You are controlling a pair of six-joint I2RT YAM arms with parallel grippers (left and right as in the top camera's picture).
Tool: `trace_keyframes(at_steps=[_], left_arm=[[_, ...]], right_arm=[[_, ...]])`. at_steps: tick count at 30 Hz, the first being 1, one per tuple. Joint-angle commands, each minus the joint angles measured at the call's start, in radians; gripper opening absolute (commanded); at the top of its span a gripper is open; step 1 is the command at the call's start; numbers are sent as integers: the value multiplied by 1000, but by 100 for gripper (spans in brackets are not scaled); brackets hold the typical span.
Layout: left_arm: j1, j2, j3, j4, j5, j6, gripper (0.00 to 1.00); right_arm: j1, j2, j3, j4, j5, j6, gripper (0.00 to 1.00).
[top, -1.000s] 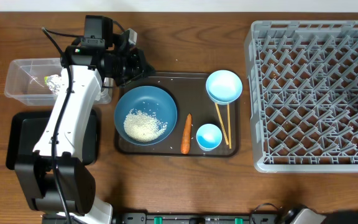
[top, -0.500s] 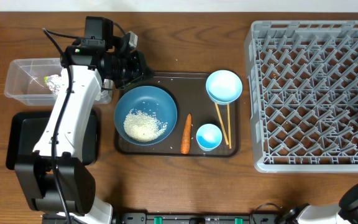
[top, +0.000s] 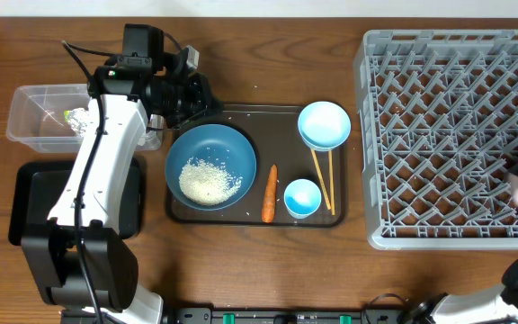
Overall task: Sort waste into correct bins and load items into the dishwasher rack
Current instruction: 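Grasp the light-blue cup on the tray with the left gripper and lift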
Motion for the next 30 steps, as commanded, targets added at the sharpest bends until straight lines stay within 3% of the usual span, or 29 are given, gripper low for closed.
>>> trace_keyframes(at_steps=[1, 11, 18, 25, 30], left_arm=[[4, 2, 5, -4, -12, 24, 11], [-20, 2, 5, -5, -41, 28, 15], [-111, 2, 5, -10, -109, 50, 17], [-225, 10, 4, 39, -192, 50, 30], [-301, 36, 4, 53, -225, 50, 31]], right_arm=[[-14, -2, 15, 7, -40, -1, 89], [20, -114, 109, 6, -424, -78, 78], [153, -261, 118, -21, -408, -167, 81], [323, -273, 107, -88, -370, -182, 83], [431, -273, 95, -85, -333, -193, 83]])
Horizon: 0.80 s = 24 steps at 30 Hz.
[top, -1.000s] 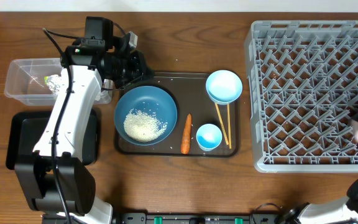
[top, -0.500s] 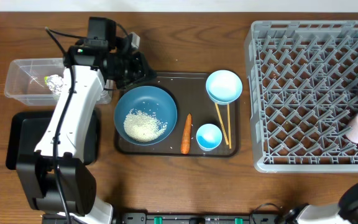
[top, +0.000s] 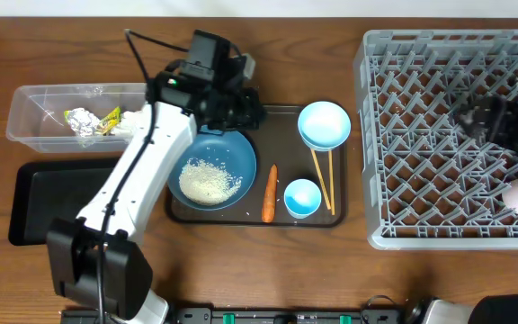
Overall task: Sort waste into correct bins and load items into the dishwasher rack
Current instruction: 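Grasp the light-blue cup on the tray with the left gripper and lift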
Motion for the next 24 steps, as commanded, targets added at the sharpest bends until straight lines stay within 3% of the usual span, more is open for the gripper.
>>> trace_keyframes(at_steps=[1, 10, 18, 24], left_arm=[[-44, 31, 4, -36, -43, 9, 31], [-165, 32, -26, -267, -67, 9, 38], [-277, 62, -107, -254, -187, 9, 41], [-304, 106, -159, -155, -215, 8, 42]], right_arm=[[66, 3, -8, 0, 51, -26, 84], [131, 3, -9, -18, 126, -26, 84], [131, 3, -9, -21, 126, -26, 85], [131, 3, -9, -21, 126, -26, 85]])
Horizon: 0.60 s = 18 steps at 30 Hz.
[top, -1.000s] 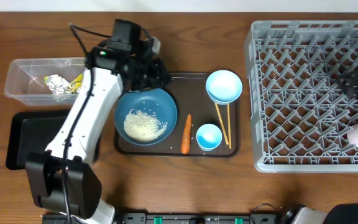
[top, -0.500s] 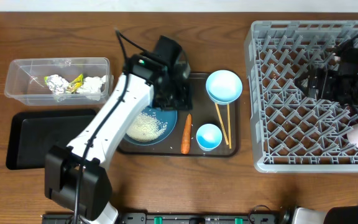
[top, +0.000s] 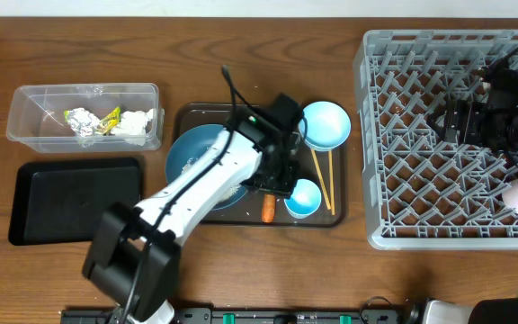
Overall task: Sort waste into correct bins and load items into the dishwasher rack
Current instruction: 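Grasp the light-blue cup on the tray with the left gripper and lift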
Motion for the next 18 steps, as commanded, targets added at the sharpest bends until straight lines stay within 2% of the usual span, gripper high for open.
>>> trace_keyframes(at_steps=[1, 3, 4, 8, 14, 18], left_arm=[[-4, 44, -24, 34, -42, 5, 42], [-4, 71, -26, 42, -32, -1, 41], [-4, 81, -26, 42, -32, -5, 38], [-4, 101, -26, 47, -33, -5, 8], [16, 85, 8, 43, -28, -4, 6], [83, 35, 48, 18, 98, 15, 6]], right_arm=[[11, 3, -4, -3, 3, -13, 85], [11, 3, -4, -4, 3, -13, 85], [11, 3, -4, -4, 3, -13, 85], [11, 3, -4, -4, 3, -14, 85], [11, 3, -4, -4, 23, -14, 86], [11, 3, -4, -3, 24, -14, 88]])
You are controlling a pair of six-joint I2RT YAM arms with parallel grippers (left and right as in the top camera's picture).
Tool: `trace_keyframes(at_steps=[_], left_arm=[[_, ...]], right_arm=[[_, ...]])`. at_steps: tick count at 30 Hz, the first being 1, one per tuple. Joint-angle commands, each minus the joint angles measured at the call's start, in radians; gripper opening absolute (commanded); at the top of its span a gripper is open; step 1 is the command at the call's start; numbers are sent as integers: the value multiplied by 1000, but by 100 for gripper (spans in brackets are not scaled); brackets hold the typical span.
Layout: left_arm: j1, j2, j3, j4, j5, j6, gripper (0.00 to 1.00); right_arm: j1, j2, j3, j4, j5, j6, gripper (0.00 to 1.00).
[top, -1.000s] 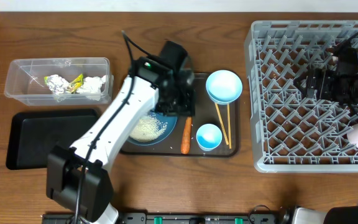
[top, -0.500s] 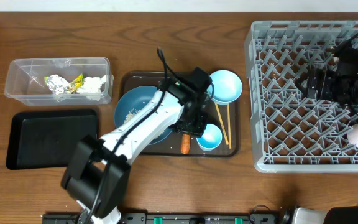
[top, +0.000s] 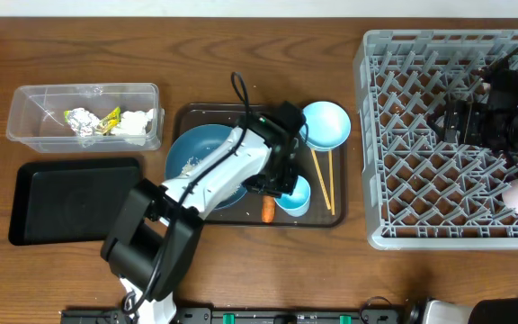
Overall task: Sort waste into correct bins and load items into the dishwasher rack
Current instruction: 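Grasp the light-blue cup on the tray with the left gripper and lift, then hand the light-blue cup from the left gripper to the right gripper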
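My left gripper (top: 273, 183) is down over the upper part of the orange carrot (top: 268, 212) on the brown tray (top: 196, 216); only the carrot's lower tip shows, and the fingers are hidden under the wrist. The blue bowl of rice (top: 196, 171) lies partly under the arm. A small blue cup (top: 299, 198), a light-blue bowl (top: 327, 123) and chopsticks (top: 324, 178) are on the tray's right side. My right gripper (top: 445, 123) hovers over the grey dishwasher rack (top: 421, 216), apparently open and empty.
A clear bin (top: 25, 115) at the far left holds foil, a wrapper and tissue. A black tray bin (top: 75, 200) lies in front of it. A pink item rests at the rack's right edge.
My left gripper has shifted slightly toward the carrot and the small cup, and its arm has swung a little. The right arm is unchanged.
My left gripper was at the clear bin, where the wrapper and tissue then lay. It then stood over the tray's back edge, then over the carrot, where it stays. My right arm came from the rack's right edge to the rack's middle.
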Motion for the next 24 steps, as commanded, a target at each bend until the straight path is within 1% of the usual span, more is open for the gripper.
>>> trace_keyframes(at_steps=[1, 3, 6, 9, 11, 12, 15, 18, 22, 24], left_arm=[[78, -76, 54, -8, 123, 19, 6], [147, -117, 61, 5, 214, 19, 6], [260, -164, 62, 64, 428, 18, 6], [371, -178, 62, 157, 723, -8, 6], [425, -176, 61, 211, 874, -56, 6], [444, -176, 61, 228, 916, -76, 6], [478, -176, 61, 253, 1001, -95, 6], [484, -176, 61, 253, 1044, -95, 6], [479, -176, 61, 253, 1082, -95, 6], [479, -176, 61, 253, 1085, -95, 6]], right_arm=[[11, 3, -4, -1, 8, -11, 88], [11, 3, -4, 2, 2, -16, 86], [13, 3, -4, 6, -83, -86, 83], [21, 6, -5, 5, -273, -228, 84], [38, 10, -7, 3, -414, -334, 86], [50, 12, -10, 2, -478, -389, 89], [108, 24, -18, 3, -636, -545, 94], [183, 45, -19, 18, -708, -642, 96], [309, 89, -19, 117, -716, -654, 96], [372, 115, -19, 183, -705, -654, 94]])
